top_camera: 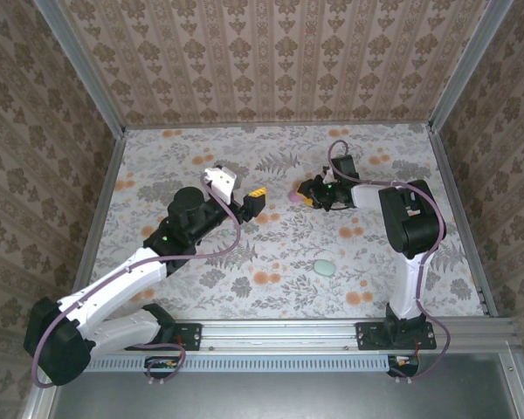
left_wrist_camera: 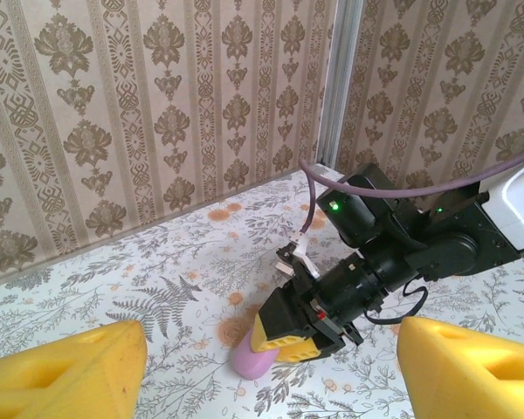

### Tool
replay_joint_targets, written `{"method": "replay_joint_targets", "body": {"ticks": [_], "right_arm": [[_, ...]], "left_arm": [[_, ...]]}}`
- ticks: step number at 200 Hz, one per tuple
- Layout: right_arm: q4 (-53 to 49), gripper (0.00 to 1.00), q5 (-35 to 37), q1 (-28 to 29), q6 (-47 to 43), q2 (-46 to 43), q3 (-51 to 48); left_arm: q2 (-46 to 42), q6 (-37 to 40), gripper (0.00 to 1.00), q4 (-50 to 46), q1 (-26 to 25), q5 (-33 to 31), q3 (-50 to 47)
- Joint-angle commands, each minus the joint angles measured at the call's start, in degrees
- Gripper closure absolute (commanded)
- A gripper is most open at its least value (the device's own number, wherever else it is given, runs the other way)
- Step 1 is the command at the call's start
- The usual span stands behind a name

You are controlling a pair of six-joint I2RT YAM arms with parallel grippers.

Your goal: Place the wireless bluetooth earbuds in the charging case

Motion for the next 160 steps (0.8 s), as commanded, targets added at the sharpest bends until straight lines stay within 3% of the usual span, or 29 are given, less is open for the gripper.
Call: {"method": "replay_joint_targets", "body": {"ticks": [1, 21, 97, 160], "right_arm": [[-1.94, 0.63, 2.18, 0.23, -2.7, 0.12, -0.19], [-3.33, 0.57, 3.3, 0.23, -3.8, -1.21, -1.12], [-11.09, 0.47, 6.56, 0.14, -8.28, -7.01, -2.75], [-26.9, 0.43, 9.27, 0.1, -18.52, -25.31, -11.32]], "left_arm": [[-1.1, -0.53, 0.24, -0.77, -0.26, -0.73, -0.66], [-1.19, -0.57, 0.24, -0.67, -0.22, -0.8, -0.89], [-1.2, -0.62, 0.24, -0.11, -0.24, -0.43, -1.15], [-0.06, -1.49, 0.24, 0.58, -0.11, -0.48, -1.61]]}}
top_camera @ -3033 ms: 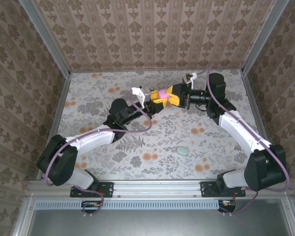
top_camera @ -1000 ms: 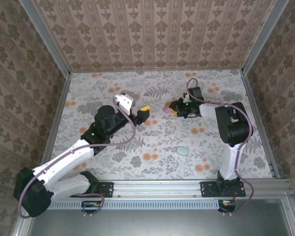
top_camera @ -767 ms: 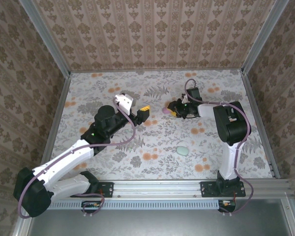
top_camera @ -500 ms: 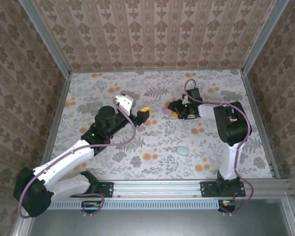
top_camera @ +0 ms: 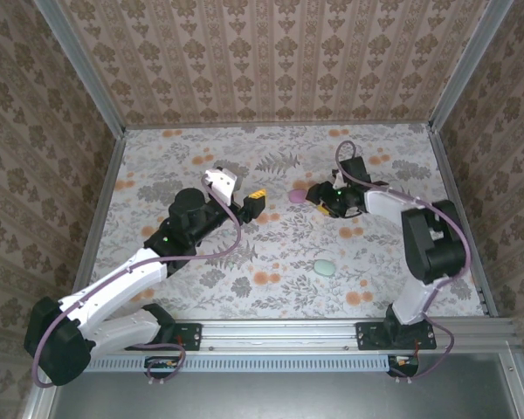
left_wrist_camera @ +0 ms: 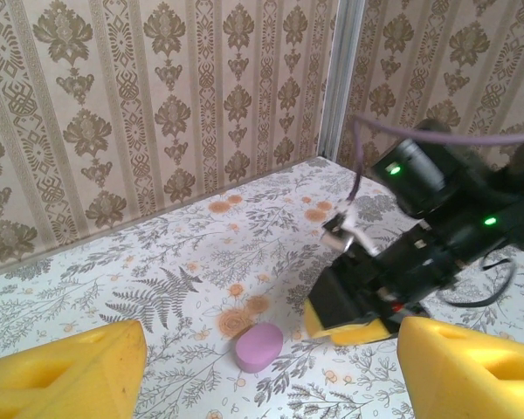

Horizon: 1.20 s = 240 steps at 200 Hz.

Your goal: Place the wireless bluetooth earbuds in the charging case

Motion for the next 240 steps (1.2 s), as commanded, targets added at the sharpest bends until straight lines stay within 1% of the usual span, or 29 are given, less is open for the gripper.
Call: {"method": "replay_joint_targets", "body": {"ticks": [1, 20, 22, 25, 28, 41, 55, 61, 73, 100, 121, 143, 170, 198, 227, 240], "right_arm": [[-9.72, 0.43, 1.34, 0.12, -6.03, -7.52, -4.44], [-13.1, 0.4, -0.92, 0.4, -8.39, -12.25, -8.93], [-13.25, 0.39, -1.2, 0.45, -8.63, -12.75, -9.43], [-13.49, 0.33, -1.63, 0.57, -8.95, -13.56, -10.15], [-13.68, 0.3, -1.92, 0.71, -9.17, -14.21, -10.77], [-15.42, 0.26, -2.46, 1.2, -9.89, -16.82, -12.9], [-18.01, 0.26, -1.51, 1.87, -10.76, -17.16, -13.98], [-18.84, 0.25, -0.98, 2.32, -11.34, -18.93, -14.34], [-19.88, 0.26, -0.12, 3.18, -12.0, -18.91, -14.99], [-19.87, 0.29, -2.39, 5.01, -12.47, -17.97, -16.86], [-20.56, 0.29, -2.36, 6.19, -13.89, -18.2, -17.74], [-23.46, 0.29, -1.99, 7.59, -16.57, -19.38, -18.12], [-24.17, 0.31, -1.36, 10.11, -17.81, -21.14, -18.69], [-23.78, 0.32, 2.63, 13.9, -18.17, -22.72, -19.18], [-25.86, 0.3, 15.94, 17.77, -17.77, -24.26, -18.85], [-26.46, 0.29, 19.32, 19.44, -19.03, -24.87, -18.63]], "left_arm": [[-0.03, -1.12, 0.24, 0.59, -0.12, -0.27, -0.69], [0.82, -1.46, 0.24, 1.39, -0.02, 0.27, -0.62], [0.86, -1.54, 0.24, 1.47, -0.03, 0.31, -0.56], [1.07, -1.68, 0.23, 1.41, 0.06, 0.3, -0.53], [1.26, -1.8, 0.23, 1.44, 0.08, 0.39, -0.4], [1.9, -2.32, 0.23, 0.49, 0.14, 0.53, 0.27], [2.69, -2.88, 0.21, -0.59, 0.24, 0.97, 1.18], [3.08, -3.29, 0.17, -0.87, 0.26, 1.15, 1.49], [3.97, -4.08, 0.13, -1.1, 0.47, 1.67, 2.0], [6.19, -4.64, 0.11, -1.37, 0.66, 3.08, 3.5], [7.18, -4.89, 0.09, -1.23, 0.67, 2.51, 4.17], [7.68, -5.36, 0.08, 0.42, 0.89, 1.46, 3.79], [8.67, -5.83, 0.08, 1.77, 1.39, 1.09, 3.92], [9.99, -5.8, 0.08, 2.1, 1.74, 1.53, 4.88], [10.63, -6.34, 0.08, 2.32, 2.05, 1.54, 5.24], [10.33, -6.44, 0.08, 2.28, 2.14, 1.49, 5.13]]}}
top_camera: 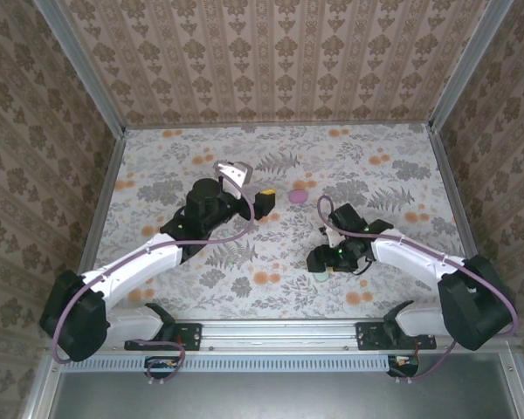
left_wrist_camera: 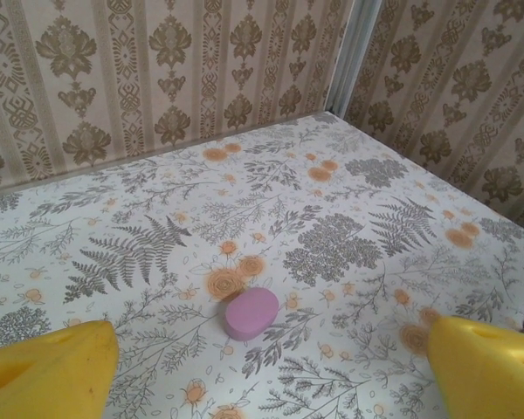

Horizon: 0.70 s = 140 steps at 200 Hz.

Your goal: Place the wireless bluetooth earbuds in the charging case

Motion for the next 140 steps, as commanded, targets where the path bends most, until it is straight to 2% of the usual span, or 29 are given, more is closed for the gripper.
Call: {"method": "replay_joint_targets", "body": {"ticks": [1, 56, 140], "right_arm": [[-3.57, 0.29, 11.53, 2.6, -2.12, -2.11, -0.17], [-2.52, 0.29, 13.81, 8.21, -2.46, 0.38, 0.57], [-0.91, 0.38, 16.97, 12.09, -0.09, 4.87, 1.84]], "left_arm": [[-0.16, -1.26, 0.08, 1.8, 0.53, -0.02, 1.96], [-1.41, -2.72, 0.08, 2.72, 1.03, -2.03, 0.01], [-1.64, -3.23, 0.08, 2.73, 2.03, -2.2, -0.41]]}}
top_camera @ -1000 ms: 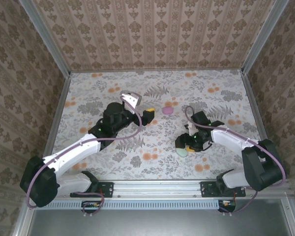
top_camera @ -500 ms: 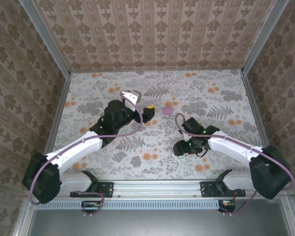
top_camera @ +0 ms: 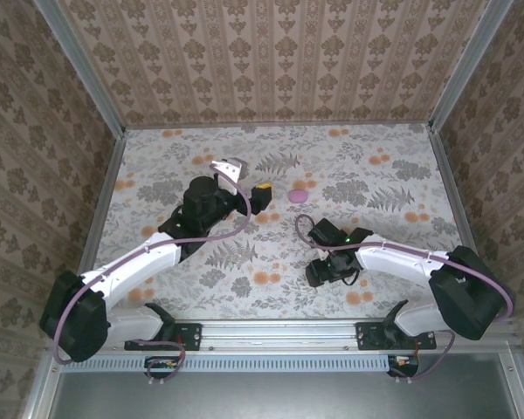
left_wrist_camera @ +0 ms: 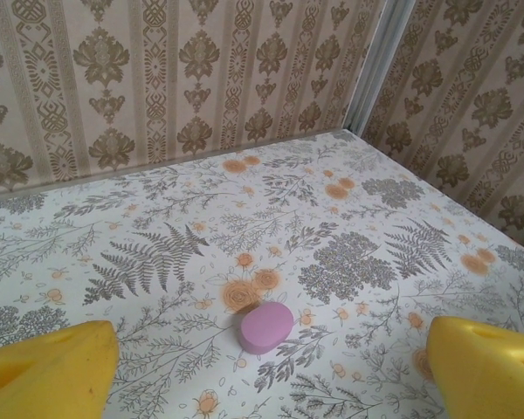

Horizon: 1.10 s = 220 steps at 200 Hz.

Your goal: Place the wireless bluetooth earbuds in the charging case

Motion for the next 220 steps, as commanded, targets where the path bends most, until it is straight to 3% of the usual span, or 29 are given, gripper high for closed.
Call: {"method": "replay_joint_targets", "body": {"ticks": [1, 81, 102, 132, 170, 220], "right_arm": [[0.2, 0.39, 2.67, 0.62, 1.35, 0.6, 1.58], [1.61, 0.52, 2.88, 1.01, 1.01, 3.57, 2.2], [1.57, 0.57, 3.42, 1.04, -0.01, 1.4, 2.24], [5.46, 0.62, 4.27, 1.02, -5.18, -9.05, 1.94], [15.89, 0.67, 3.29, 1.04, -20.16, -21.31, 0.96], [22.96, 0.69, 1.05, 1.06, -40.96, -24.69, 4.16]], "left_arm": [[-1.62, -1.12, 0.08, 1.76, 0.57, -0.65, -0.56], [-2.12, -2.2, 0.08, 0.51, 1.27, -0.5, -0.66], [-2.22, -2.62, 0.09, -0.23, 1.4, -0.6, -0.49], [-2.06, -7.69, 0.12, -2.86, 2.66, -0.54, 0.3], [-2.22, -12.67, 0.14, -6.14, 4.02, 5.8, 2.15], [-3.19, -14.3, 0.15, -8.33, 3.31, 24.19, 5.93]]}}
